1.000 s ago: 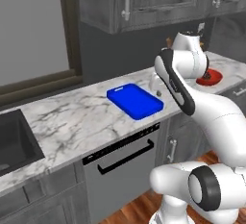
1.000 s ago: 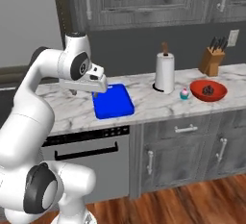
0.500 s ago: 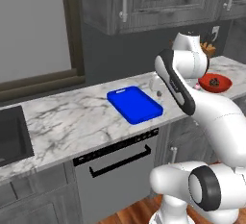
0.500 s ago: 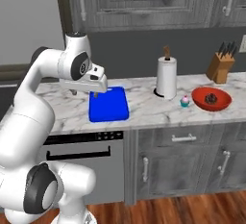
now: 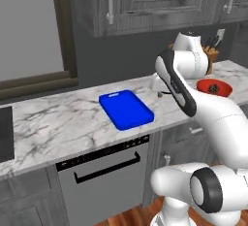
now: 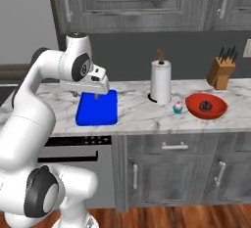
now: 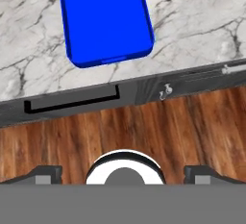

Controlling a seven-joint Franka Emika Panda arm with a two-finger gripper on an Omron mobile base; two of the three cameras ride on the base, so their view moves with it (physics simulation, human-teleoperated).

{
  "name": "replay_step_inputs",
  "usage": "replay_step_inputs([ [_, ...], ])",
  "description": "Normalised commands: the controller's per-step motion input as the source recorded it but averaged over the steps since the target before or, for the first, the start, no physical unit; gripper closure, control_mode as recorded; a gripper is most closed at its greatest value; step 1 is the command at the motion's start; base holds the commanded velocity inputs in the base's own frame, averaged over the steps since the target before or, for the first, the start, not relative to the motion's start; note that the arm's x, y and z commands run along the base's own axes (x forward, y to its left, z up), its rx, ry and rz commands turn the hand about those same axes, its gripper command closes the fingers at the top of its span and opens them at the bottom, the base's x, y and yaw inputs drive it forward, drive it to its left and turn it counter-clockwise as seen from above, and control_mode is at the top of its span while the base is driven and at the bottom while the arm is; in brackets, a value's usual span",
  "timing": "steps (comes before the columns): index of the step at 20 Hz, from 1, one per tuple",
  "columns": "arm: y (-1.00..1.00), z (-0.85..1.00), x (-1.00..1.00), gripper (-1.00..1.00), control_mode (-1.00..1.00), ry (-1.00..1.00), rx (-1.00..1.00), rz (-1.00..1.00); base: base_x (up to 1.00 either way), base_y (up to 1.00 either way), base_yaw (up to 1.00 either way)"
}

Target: Place the bowl with cake and the cupcake onto the tray.

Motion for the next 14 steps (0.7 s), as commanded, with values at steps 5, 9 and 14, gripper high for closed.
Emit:
replay_step_inputs([
  [5, 0.00, 0.00, 0.00, -1.00, 1.00, 0.00, 0.00, 0.00, 0.28, -0.46, 0.22],
  [9, 0.00, 0.00, 0.00, -1.00, 1.00, 0.00, 0.00, 0.00, 0.32, -0.45, 0.20],
  [14, 0.00, 0.00, 0.00, -1.00, 1.00, 0.00, 0.00, 0.00, 0.40, -0.43, 0.16],
])
